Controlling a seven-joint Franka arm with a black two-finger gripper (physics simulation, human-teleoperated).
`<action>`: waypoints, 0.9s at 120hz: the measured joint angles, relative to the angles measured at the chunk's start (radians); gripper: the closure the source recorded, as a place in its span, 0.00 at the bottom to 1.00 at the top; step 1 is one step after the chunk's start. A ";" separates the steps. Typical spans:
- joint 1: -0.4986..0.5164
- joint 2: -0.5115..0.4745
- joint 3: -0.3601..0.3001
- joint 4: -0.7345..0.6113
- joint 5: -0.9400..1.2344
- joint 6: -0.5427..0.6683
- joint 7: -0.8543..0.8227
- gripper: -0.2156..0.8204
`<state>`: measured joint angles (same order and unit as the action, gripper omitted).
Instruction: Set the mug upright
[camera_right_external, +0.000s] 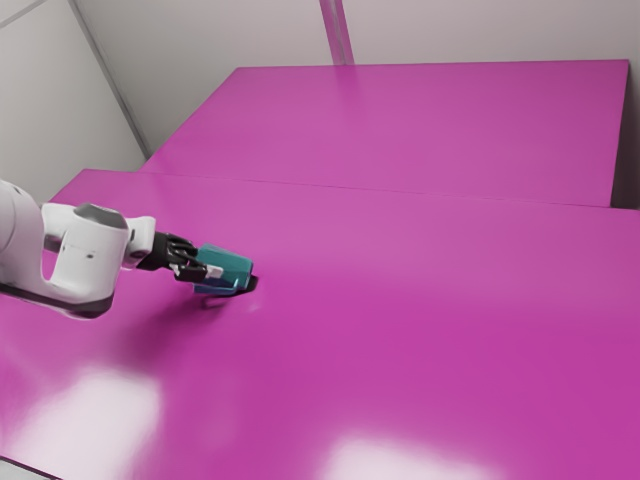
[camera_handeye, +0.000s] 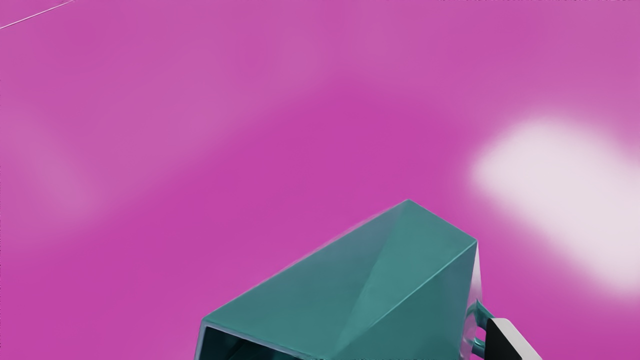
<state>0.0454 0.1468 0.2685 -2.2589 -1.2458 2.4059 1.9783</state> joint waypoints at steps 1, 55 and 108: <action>0.000 0.000 0.000 0.000 0.000 -0.001 0.001 0.56; 0.000 -0.001 0.000 0.044 0.012 -0.010 0.044 0.90; 0.000 -0.056 -0.008 0.035 0.022 0.013 0.060 0.96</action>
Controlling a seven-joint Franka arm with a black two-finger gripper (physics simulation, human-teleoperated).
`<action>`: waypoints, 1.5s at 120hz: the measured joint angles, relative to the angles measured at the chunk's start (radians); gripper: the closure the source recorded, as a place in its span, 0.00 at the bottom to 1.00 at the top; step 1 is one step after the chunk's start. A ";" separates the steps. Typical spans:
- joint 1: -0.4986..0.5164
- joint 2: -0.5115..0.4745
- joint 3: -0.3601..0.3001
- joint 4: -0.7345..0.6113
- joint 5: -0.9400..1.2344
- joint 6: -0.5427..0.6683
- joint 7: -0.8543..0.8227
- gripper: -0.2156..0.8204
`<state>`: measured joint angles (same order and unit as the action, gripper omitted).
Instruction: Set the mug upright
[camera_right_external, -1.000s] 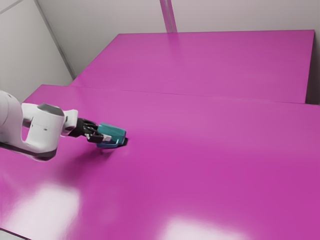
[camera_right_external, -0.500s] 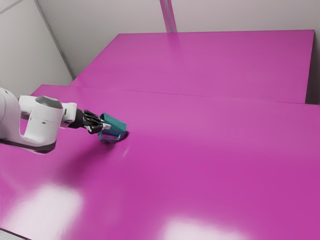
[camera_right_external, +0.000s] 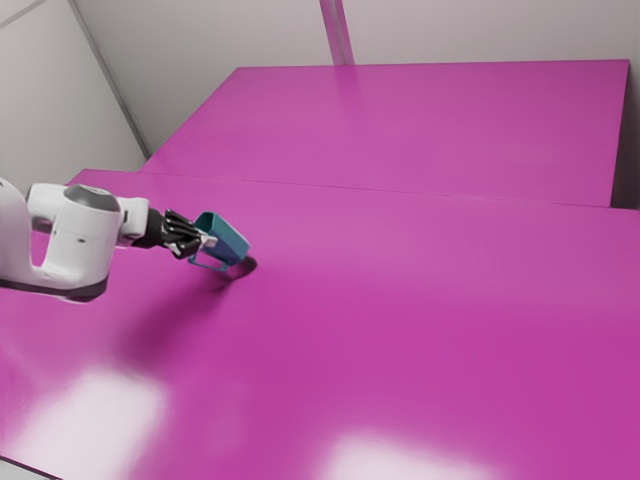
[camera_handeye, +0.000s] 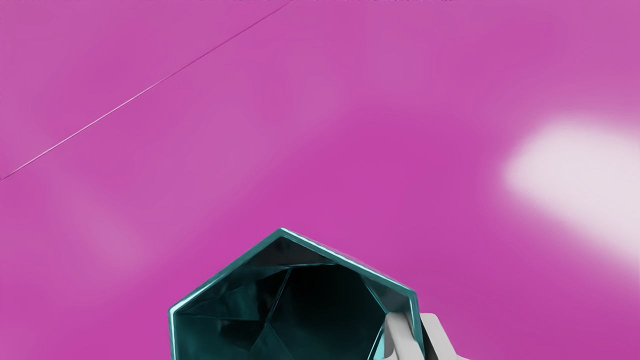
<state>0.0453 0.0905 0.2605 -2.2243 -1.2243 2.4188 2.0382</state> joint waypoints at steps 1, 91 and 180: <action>0.000 -0.002 0.000 0.000 0.003 0.001 0.000 0.96; -0.062 -0.318 -0.004 -0.276 1.066 0.010 -0.858 0.97; -0.083 -0.267 -0.046 0.016 1.065 -0.191 -1.311 0.26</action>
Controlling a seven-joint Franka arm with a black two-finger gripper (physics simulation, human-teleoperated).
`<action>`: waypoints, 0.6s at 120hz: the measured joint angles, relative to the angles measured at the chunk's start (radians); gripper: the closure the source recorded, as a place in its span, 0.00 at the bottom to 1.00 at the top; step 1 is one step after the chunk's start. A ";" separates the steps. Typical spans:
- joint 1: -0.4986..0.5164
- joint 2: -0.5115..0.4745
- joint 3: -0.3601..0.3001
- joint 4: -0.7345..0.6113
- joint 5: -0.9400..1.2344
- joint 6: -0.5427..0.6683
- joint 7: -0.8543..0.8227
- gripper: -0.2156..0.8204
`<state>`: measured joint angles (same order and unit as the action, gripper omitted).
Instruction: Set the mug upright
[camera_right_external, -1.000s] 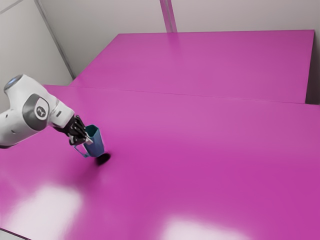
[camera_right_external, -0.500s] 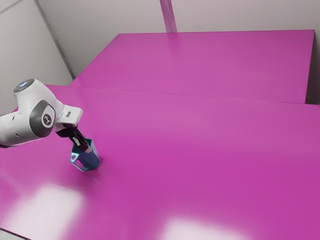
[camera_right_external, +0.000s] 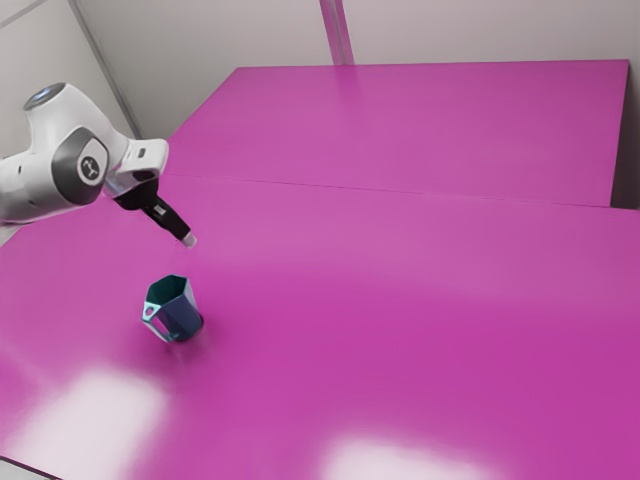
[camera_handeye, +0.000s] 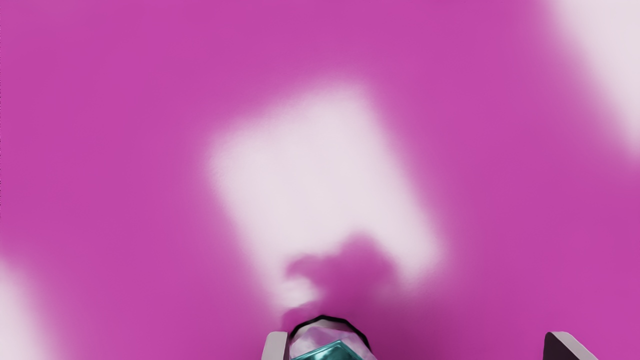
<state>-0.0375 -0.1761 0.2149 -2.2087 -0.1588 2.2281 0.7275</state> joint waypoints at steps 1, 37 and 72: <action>-0.001 0.010 -0.001 0.013 0.000 -0.006 -0.003 0.26; -0.026 0.164 -0.084 0.417 0.076 -0.267 -0.118 0.22; -0.124 0.157 -0.073 0.527 0.140 -0.441 -0.202 0.21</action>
<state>-0.1617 -0.0195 0.1423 -1.6813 -0.0185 1.7867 0.5255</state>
